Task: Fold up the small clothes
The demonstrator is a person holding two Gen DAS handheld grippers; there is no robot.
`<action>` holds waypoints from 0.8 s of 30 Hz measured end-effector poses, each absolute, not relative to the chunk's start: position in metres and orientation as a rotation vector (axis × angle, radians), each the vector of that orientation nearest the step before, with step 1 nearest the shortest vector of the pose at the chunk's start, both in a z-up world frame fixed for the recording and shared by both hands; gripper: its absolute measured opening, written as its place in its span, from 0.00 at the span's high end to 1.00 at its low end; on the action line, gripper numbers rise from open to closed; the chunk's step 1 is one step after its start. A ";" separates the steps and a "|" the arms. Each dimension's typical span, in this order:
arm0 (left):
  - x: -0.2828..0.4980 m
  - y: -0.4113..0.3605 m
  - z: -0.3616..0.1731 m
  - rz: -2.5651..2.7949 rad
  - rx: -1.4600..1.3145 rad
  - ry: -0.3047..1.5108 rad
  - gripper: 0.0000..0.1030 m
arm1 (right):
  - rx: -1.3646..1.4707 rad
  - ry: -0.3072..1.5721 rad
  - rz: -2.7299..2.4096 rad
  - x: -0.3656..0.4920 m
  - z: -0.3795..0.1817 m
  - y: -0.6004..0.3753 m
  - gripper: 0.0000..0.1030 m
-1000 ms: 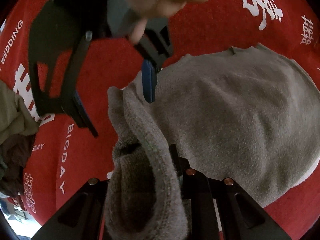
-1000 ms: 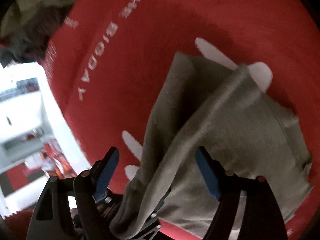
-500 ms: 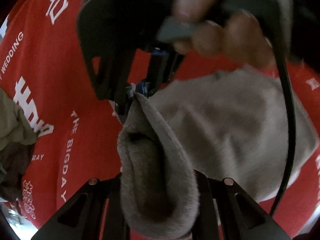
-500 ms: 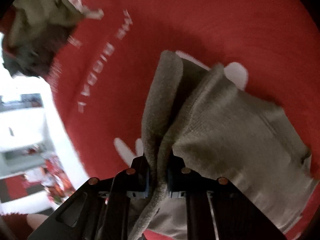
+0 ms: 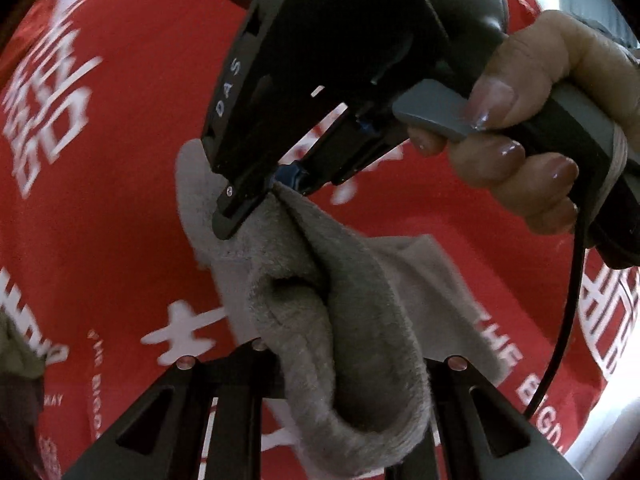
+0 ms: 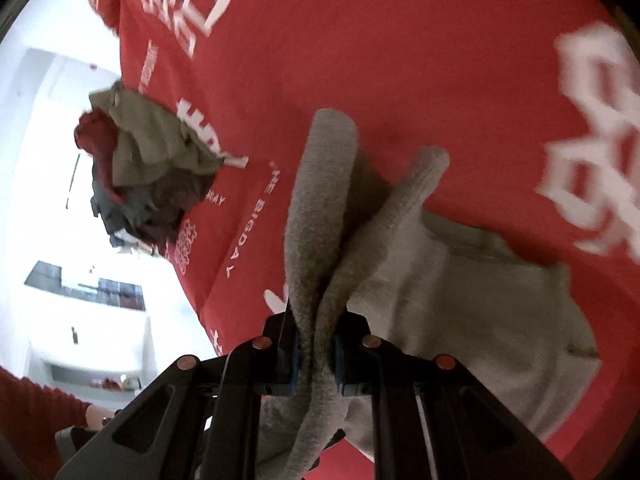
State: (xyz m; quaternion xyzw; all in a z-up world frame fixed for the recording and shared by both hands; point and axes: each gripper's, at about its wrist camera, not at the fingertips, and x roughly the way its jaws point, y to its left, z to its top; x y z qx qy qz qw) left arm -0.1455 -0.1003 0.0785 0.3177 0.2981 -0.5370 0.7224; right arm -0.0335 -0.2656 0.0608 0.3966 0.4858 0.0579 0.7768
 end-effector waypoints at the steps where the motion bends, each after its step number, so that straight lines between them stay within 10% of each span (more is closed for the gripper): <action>1: -0.158 -0.109 0.074 -1.210 0.715 0.658 0.83 | 0.872 1.040 0.108 -0.048 0.058 -0.273 0.86; 15: -0.241 -0.153 -0.021 -1.312 0.913 0.739 0.82 | 1.085 1.095 -0.164 -0.187 -0.078 -0.333 0.84; 16: -0.237 -0.154 -0.021 -1.304 0.916 0.746 0.80 | 1.087 1.090 -0.167 -0.188 -0.079 -0.335 0.81; 19: -0.225 -0.146 -0.013 -1.314 0.886 0.754 0.27 | 1.083 1.096 -0.191 -0.189 -0.079 -0.336 0.72; 24: -0.220 -0.121 0.020 -1.369 0.854 0.746 0.25 | 1.080 1.128 -0.257 -0.197 -0.065 -0.337 0.54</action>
